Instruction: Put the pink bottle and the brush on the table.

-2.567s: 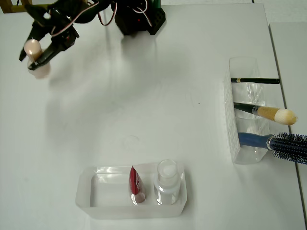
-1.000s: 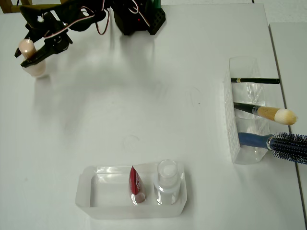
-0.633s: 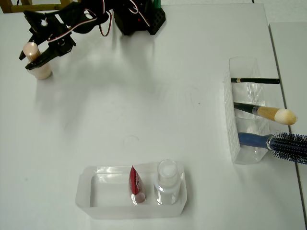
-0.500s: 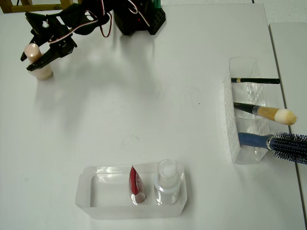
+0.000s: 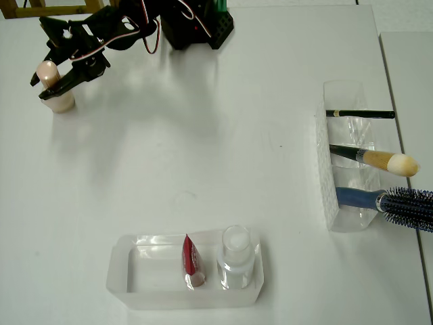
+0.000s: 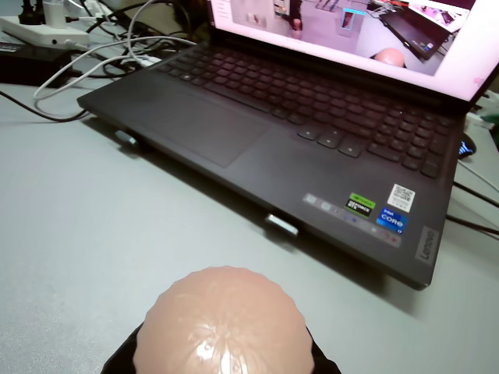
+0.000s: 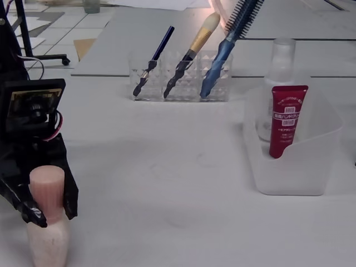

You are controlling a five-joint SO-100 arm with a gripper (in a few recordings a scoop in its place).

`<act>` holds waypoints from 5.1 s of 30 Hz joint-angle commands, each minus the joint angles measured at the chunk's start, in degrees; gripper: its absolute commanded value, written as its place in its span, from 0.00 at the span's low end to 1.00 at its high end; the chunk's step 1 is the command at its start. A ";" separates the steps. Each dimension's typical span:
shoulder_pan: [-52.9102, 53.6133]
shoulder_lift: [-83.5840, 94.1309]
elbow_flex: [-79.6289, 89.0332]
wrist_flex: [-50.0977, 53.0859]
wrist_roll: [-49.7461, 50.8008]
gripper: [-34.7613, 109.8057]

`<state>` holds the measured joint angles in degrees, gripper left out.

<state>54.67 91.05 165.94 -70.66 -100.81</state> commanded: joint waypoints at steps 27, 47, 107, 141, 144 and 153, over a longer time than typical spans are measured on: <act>1.14 9.32 1.49 13.80 -1.76 0.48; 1.14 24.52 -0.18 31.90 -3.16 0.67; -33.57 49.22 -43.68 97.73 18.37 0.56; -81.30 23.38 -49.83 82.00 12.74 0.52; -83.50 18.90 -52.56 82.09 12.66 0.52; -87.89 9.49 -56.95 82.09 12.66 0.51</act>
<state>-31.82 100.90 112.06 11.34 -87.80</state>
